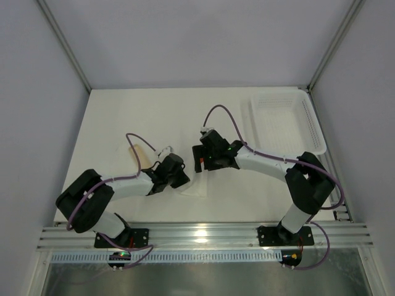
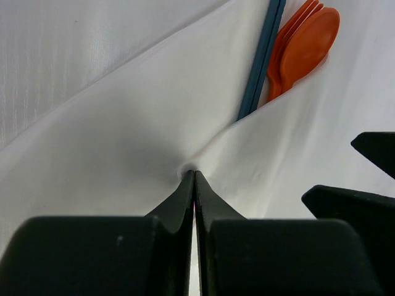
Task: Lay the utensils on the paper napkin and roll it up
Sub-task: Roll the napkin at the center of the board.
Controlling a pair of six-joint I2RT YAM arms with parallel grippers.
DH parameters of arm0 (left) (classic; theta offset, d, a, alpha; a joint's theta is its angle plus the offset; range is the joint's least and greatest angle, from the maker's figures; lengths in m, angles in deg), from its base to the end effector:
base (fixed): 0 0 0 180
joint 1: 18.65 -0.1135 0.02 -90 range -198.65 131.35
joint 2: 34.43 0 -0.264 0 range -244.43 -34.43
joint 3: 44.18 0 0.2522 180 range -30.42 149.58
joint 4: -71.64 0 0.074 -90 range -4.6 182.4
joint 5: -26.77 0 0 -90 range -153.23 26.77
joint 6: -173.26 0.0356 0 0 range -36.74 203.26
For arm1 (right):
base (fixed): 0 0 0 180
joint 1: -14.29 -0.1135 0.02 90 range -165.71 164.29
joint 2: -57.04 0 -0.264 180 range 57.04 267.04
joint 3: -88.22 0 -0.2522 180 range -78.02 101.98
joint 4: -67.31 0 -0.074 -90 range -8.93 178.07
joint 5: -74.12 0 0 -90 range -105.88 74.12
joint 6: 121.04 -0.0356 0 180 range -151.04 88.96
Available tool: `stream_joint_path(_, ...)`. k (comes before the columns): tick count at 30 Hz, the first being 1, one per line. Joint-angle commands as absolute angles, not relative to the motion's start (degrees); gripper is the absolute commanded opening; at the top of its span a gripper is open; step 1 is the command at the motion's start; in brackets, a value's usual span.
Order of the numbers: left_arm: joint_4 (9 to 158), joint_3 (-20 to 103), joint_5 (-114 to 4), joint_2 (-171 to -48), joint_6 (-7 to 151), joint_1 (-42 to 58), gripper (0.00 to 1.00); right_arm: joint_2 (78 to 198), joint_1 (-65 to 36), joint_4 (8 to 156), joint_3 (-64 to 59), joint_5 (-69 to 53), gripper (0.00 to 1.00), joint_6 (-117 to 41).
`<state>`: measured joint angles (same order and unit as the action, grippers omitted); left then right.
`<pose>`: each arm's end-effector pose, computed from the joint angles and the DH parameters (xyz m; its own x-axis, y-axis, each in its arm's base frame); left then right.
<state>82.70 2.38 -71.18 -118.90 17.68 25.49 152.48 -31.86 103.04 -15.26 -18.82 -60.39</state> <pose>0.1938 -0.1812 0.1389 -0.7925 -0.4875 -0.3664 -0.2347 0.7983 -0.5546 0.2417 0.2490 0.2052 -0.8354 -0.1631 -0.5248 -0.3329 0.9100 0.2471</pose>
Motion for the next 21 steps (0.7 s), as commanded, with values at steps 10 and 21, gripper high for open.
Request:
stream_joint_path(10,85.1,1.5,-72.3,-118.1,18.9,25.9,0.0,157.3,-34.1,107.4,-13.4,-24.8,0.9,-67.5)
stream_joint_path(21,85.1,1.7,-72.2,-118.1,19.2,25.9,0.0,159.3,-35.2,104.9,-13.2,-24.9,0.9,-68.5)
